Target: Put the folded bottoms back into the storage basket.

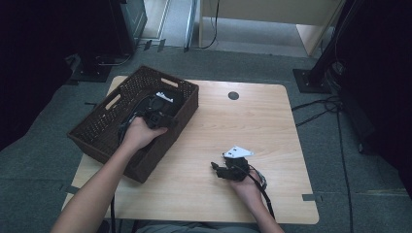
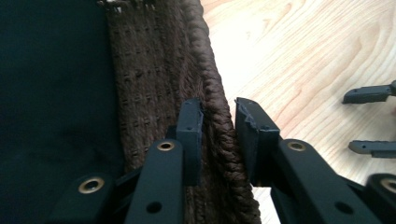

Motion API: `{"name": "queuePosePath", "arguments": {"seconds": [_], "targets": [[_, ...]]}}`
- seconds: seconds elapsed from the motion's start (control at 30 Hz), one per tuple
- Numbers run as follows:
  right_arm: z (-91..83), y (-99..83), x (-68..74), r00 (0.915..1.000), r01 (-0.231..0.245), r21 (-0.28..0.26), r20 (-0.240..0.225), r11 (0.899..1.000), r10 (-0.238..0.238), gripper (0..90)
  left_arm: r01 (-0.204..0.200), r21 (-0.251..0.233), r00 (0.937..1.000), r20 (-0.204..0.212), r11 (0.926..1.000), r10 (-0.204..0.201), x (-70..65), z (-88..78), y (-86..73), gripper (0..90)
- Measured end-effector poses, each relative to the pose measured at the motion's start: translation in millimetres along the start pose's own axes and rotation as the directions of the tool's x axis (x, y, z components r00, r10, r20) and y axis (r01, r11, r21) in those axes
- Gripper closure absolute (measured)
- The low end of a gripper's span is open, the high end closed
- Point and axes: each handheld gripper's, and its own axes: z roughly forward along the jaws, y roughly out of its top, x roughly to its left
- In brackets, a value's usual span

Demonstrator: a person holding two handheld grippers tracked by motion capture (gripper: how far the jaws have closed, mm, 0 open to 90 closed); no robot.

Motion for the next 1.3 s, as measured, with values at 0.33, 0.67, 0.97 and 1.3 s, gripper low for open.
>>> {"name": "queuePosePath", "arguments": {"seconds": [0.33, 0.67, 0.97, 1.3], "targets": [[0.1, 0.0, 0.8, 1.0, 0.003, 0.002, 0.001, 1.0, -0.003, 38.1, 0.004, -0.01, 0.9996, -0.028, 0.9999, -0.004, -3.0, 0.7, -0.5, 77.5], [-0.8, -0.7, 1.0, 1.0, 0.005, 0.002, -0.006, 1.0, -0.005, 38.0, 0.051, -0.03, 0.997, -0.057, 0.9982, -0.053, 0.9, 1.3, 0.8, 79.4], [-1.0, -0.9, 0.7, 1.0, 0.005, 0.002, -0.008, 1.0, -0.005, 38.0, 0.122, -0.055, 0.9881, -0.087, 0.991, -0.127, 16.0, -4.9, -3.5, 80.9], [-0.5, -0.6, 0.9, 1.0, 0.006, 0.002, -0.005, 1.0, -0.006, 38.0, 0.199, -0.098, 0.9682, -0.134, 0.9752, -0.211, 49.2, -23.4, -20.0, 82.2]]}}
